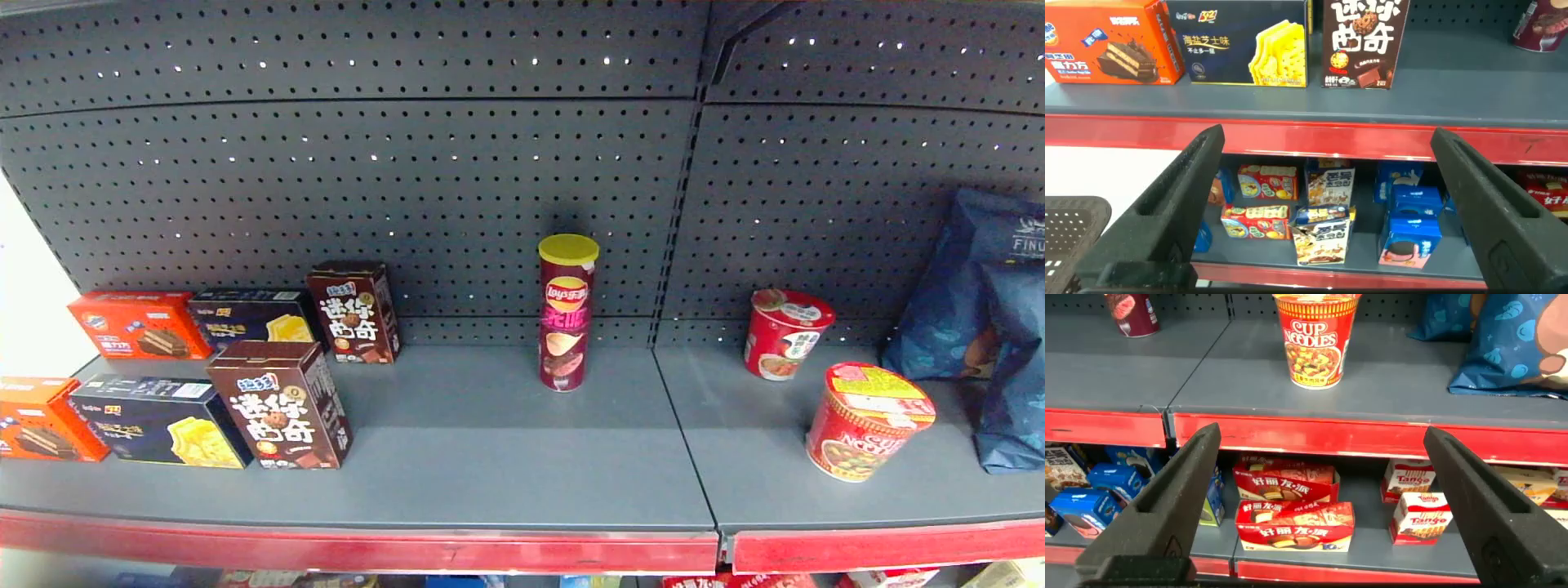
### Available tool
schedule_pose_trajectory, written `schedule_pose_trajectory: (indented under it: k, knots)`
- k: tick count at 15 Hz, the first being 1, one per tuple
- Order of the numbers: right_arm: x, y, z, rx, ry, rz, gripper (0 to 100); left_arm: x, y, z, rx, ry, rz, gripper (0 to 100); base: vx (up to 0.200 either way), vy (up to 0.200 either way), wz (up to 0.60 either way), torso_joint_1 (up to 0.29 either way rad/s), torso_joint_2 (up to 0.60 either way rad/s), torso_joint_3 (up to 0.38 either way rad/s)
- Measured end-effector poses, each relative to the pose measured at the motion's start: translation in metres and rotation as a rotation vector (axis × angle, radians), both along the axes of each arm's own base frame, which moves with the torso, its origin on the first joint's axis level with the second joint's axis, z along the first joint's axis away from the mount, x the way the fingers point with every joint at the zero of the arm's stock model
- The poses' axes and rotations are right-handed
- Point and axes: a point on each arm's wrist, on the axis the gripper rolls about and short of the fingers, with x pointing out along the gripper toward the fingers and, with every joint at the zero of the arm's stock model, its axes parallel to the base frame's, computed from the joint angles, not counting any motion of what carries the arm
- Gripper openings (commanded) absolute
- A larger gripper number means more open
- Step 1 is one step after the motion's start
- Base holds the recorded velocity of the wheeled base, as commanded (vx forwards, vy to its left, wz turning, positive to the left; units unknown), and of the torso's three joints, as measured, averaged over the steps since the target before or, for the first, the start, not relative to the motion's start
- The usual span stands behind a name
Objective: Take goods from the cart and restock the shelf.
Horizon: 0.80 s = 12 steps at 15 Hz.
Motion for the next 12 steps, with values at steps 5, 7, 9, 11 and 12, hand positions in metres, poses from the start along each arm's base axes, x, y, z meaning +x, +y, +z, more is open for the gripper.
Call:
schedule_pose_trajectory:
  k: [5, 7, 9, 11, 12]
  knots:
    - [0.0, 0.0, 0.0, 0.0, 0.0, -0.002, 100, 0.0, 0.0, 0.0, 0.0, 0.0, -0.001, 100, 0.0, 0.0, 0.6, 0.006, 0.0, 0.002]
    - [0.0, 0.0, 0.0, 0.0, 0.0, 0.0, 100, 0.0, 0.0, 0.0, 0.0, 0.0, -0.003, 100, 0.0, 0.0, 0.6, -0.005, 0.0, 0.007]
    - [0.0, 0.0, 0.0, 0.001, 0.0, 0.0, 100, 0.0, 0.0, 0.0, 0.0, 0.0, -0.004, 100, 0.0, 0.0, 0.6, 0.002, 0.01, 0.0]
    - [0.0, 0.0, 0.0, 0.0, 0.0, 0.0, 100, 0.0, 0.0, 0.0, 0.0, 0.0, -0.004, 100, 0.0, 0.0, 0.6, 0.002, 0.0, 0.002]
    - [0.0, 0.0, 0.0, 0.0, 0.0, 0.0, 100, 0.0, 0.0, 0.0, 0.0, 0.0, -0.004, 100, 0.0, 0.0, 0.6, 0.002, 0.0, 0.007]
